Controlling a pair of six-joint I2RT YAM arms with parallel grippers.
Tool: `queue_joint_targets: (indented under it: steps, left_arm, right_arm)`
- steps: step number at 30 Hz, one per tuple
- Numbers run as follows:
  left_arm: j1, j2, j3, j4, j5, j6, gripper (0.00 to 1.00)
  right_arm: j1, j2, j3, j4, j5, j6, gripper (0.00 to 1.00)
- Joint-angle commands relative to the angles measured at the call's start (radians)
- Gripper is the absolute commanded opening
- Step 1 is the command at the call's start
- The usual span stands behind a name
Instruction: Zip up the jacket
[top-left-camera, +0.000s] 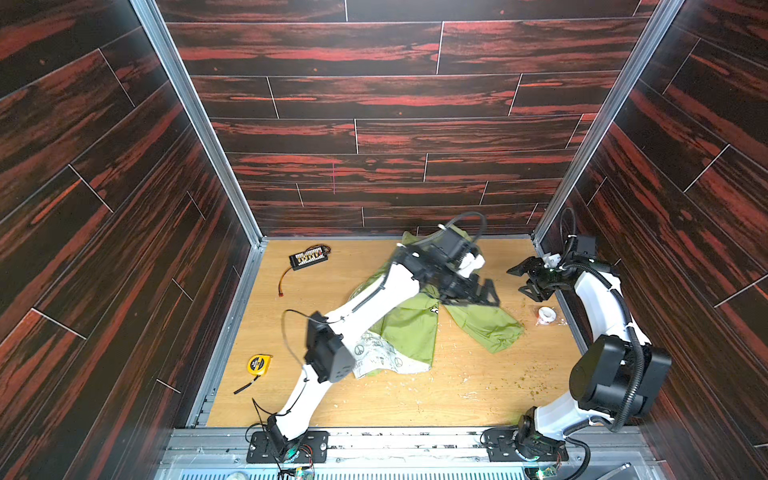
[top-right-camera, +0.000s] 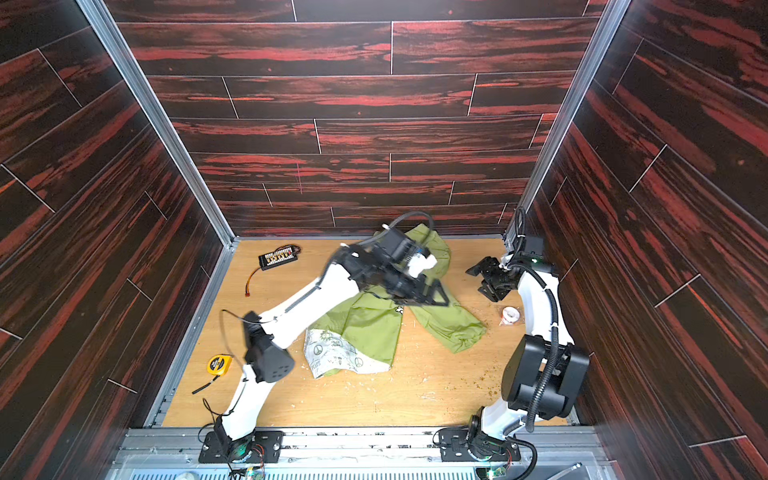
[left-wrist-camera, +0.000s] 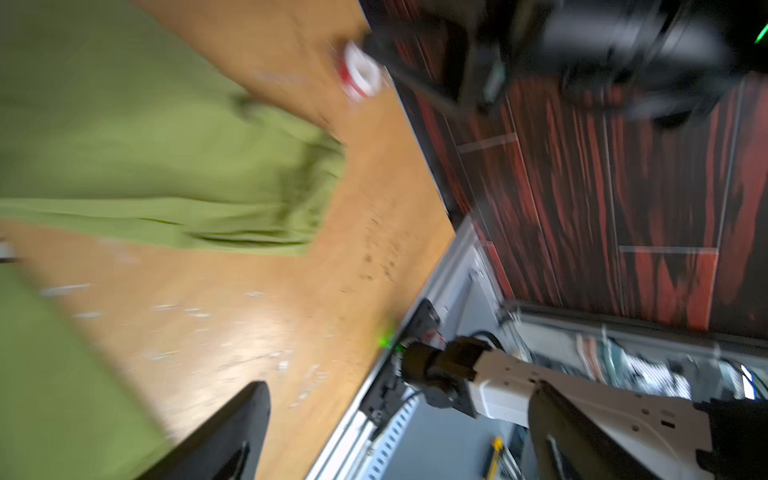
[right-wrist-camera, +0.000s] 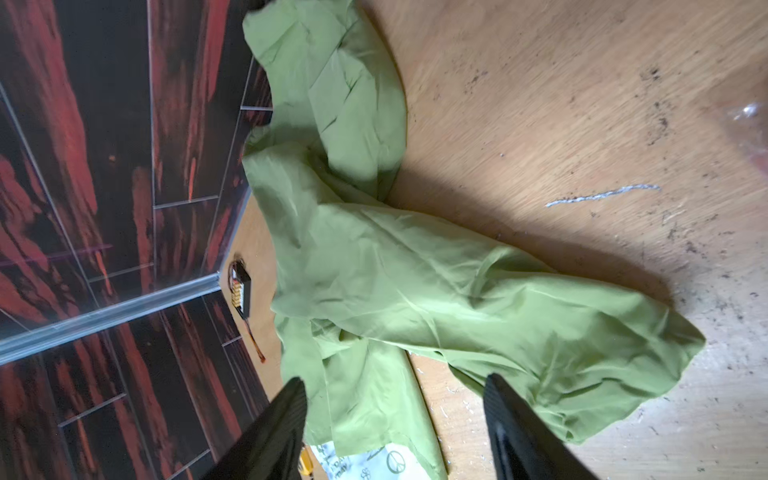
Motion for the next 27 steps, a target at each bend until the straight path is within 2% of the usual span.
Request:
queue_joint_targets:
  steps: [1,6,9,14,20,23,27]
  left_arm:
    - [0.121,-0.19,-0.162,0.014,-0.185,0.029,1.0]
    - [0.308,-0.35,-0.478,0.142,-0.326,-0.045,1.0]
    - [0.384,-0.38,-0.623,0.186,-0.401,-0.059,1.0]
    - [0.498,-0.366,-0.79,0.279,-0.378,-0.106,1.0]
    - [0.552,-0.246,-0.795,0.289,-0.332,-0.078,1.0]
    - [0.556,-0.195,-0.783,0.281,-0.346,-0.064,1.0]
    - [0.557,-0.13,-0.759,0.252,-0.374,-0.045,0.98]
  right_arm:
    - [0.106,-0.025,0.023,-0.008,0.009,-0.037,0.7]
    - [0.313,0.077,0.079,-0.021,0.055,-0.045,0.71]
    - [0.4,0.15,0.101,0.004,0.061,-0.024,0.72]
    - [0.509,0.32,0.197,0.015,0.1,-0.004,0.72]
    - [0.529,0.507,0.322,0.018,0.096,0.018,0.72]
    - [0.529,0.585,0.391,-0.001,0.116,0.018,0.72]
    - [0.529,0.668,0.475,-0.034,0.128,0.014,0.66]
